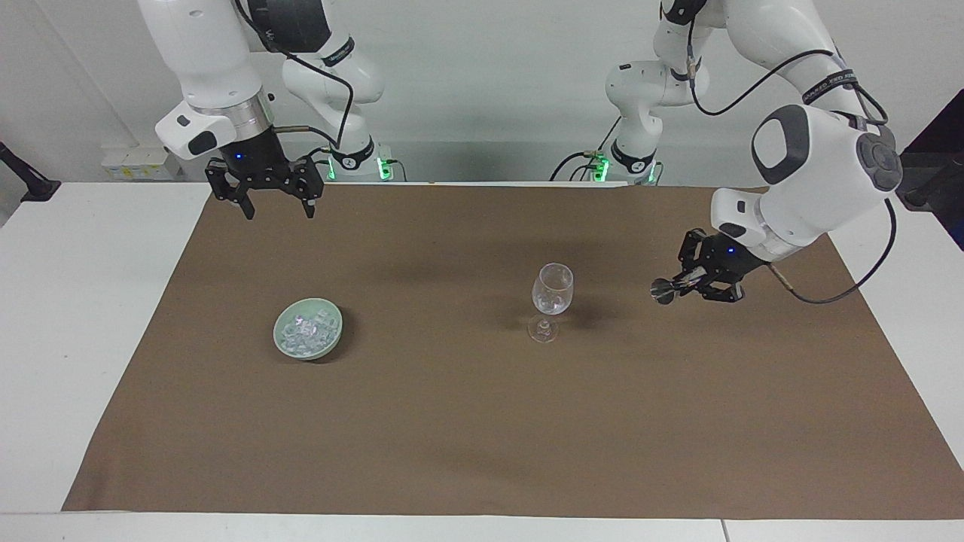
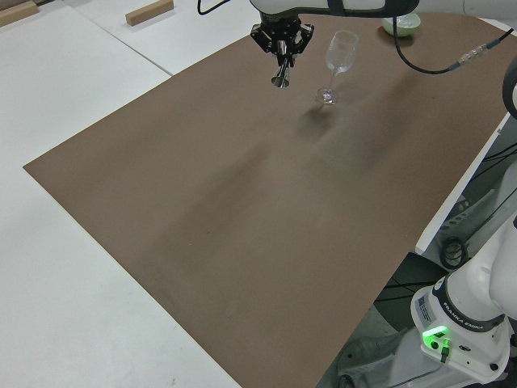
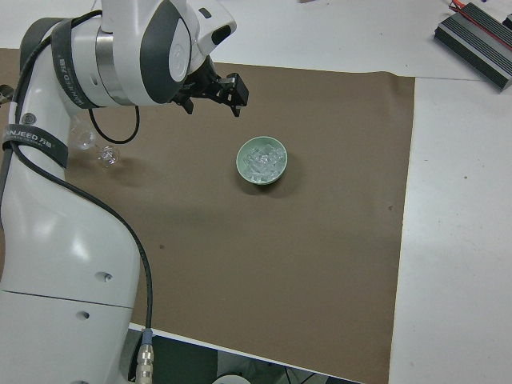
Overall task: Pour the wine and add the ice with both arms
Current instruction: 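Lower the jigger with the left gripper while the right gripper lifts ice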
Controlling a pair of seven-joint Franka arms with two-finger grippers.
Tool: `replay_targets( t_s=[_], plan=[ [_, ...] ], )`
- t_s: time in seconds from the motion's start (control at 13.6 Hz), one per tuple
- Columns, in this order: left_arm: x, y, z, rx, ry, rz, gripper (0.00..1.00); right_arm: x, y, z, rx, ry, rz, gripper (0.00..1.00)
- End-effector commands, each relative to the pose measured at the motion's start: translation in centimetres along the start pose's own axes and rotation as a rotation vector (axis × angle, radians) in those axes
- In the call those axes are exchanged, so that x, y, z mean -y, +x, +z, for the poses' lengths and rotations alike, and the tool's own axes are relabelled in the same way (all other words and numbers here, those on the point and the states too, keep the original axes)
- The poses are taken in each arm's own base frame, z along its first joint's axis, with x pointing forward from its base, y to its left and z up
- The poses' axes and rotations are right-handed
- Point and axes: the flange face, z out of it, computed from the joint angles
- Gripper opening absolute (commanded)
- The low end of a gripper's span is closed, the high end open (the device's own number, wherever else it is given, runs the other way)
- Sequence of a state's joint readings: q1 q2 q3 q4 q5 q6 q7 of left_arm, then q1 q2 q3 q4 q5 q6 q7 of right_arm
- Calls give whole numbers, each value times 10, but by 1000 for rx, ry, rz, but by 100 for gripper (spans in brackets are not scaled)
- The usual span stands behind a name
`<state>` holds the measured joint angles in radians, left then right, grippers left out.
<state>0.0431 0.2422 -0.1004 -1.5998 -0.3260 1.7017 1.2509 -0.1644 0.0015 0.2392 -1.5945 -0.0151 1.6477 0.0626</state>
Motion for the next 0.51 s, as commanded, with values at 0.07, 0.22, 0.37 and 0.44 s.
replay_targets(
  t_s=[0.07, 0.22, 0.37, 0.44],
  plan=[
    [9, -75, 21, -236, -60, 87, 2, -11, -7, 7, -23, 10, 4, 100],
    [22, -124, 37, -363, -78, 113, 2, -18, -12, 21, -42, 3, 20, 100],
    [36, -160, 54, -493, -84, 184, 2, -21, -8, 53, -73, -4, 17, 100],
    [39, -174, 56, -520, -82, 197, 2, -21, -5, 68, -93, -8, 19, 100]
  ],
)
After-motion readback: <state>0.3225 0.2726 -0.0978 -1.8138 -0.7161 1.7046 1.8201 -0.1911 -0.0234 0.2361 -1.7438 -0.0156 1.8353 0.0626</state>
